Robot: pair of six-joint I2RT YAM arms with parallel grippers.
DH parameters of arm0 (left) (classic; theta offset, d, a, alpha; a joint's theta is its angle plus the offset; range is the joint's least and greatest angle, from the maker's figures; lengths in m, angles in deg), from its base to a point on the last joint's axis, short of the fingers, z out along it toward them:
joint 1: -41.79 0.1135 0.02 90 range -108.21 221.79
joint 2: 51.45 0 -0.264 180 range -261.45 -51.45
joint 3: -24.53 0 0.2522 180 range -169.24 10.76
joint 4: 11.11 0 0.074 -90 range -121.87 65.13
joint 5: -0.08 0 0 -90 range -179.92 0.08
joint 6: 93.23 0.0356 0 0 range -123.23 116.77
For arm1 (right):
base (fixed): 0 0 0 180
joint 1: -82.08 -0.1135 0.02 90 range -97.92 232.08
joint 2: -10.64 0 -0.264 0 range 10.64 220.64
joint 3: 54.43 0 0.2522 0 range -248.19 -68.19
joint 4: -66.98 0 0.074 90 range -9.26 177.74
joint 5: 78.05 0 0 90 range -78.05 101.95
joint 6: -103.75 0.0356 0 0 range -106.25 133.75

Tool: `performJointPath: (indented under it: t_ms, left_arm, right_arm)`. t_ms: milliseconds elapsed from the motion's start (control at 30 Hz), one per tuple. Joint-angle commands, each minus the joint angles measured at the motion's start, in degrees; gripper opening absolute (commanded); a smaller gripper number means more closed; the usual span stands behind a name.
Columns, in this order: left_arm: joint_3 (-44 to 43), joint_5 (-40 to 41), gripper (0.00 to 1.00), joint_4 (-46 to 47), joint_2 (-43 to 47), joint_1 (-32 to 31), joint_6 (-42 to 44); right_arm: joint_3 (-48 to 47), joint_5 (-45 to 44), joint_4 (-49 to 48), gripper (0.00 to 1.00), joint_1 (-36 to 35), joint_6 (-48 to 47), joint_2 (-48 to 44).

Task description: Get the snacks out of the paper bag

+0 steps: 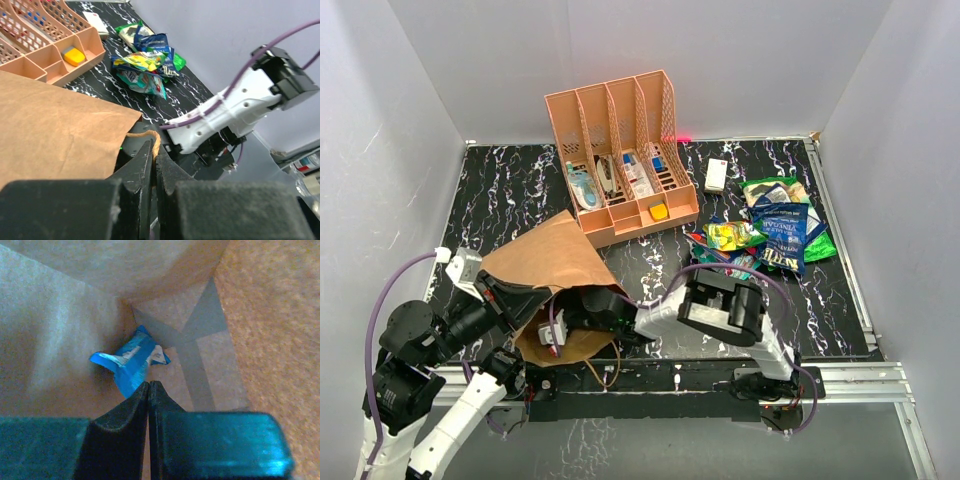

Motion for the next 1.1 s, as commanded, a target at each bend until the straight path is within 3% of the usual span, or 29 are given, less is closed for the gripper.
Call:
performJointPath:
  t_ms: [0,333,500,567,833,1067]
  left_arm:
    - [-0.2,4.89,0.0,2.37,-0.99,-0.16,1.05]
    - [0.54,4.57,0.0,0.69,1.26,-0.15,0.01]
    - [1.06,3.46,0.0,1.19,1.09,-0.14,-0.15]
    - [1.42,2.3,0.0,1.92,0.89,-0.16,-0.34]
    - [1.75,-2.03,0.0,3.74,-1.19,-0.16,0.18]
    - [2.12,-2.03,0.0,4.06,-0.86,-0.15,0.88]
  right_arm:
    - [4.54,-0.33,-1.56,0.08,-1.2,2.66,-7.33]
    - [5.1,0.15,-2.73,0.1,-2.55,5.47,-8.11]
    - [2.34,-0.56,1.72,0.46,-2.61,2.76,-6.15]
    - [0.88,-2.06,2.7,0.51,-2.61,1.09,-4.71]
    - [-6.57,-6.25,8.2,0.58,-2.13,-2.42,1.05]
    - [-8.59,-7.33,7.74,0.59,-1.56,2.87,1.07]
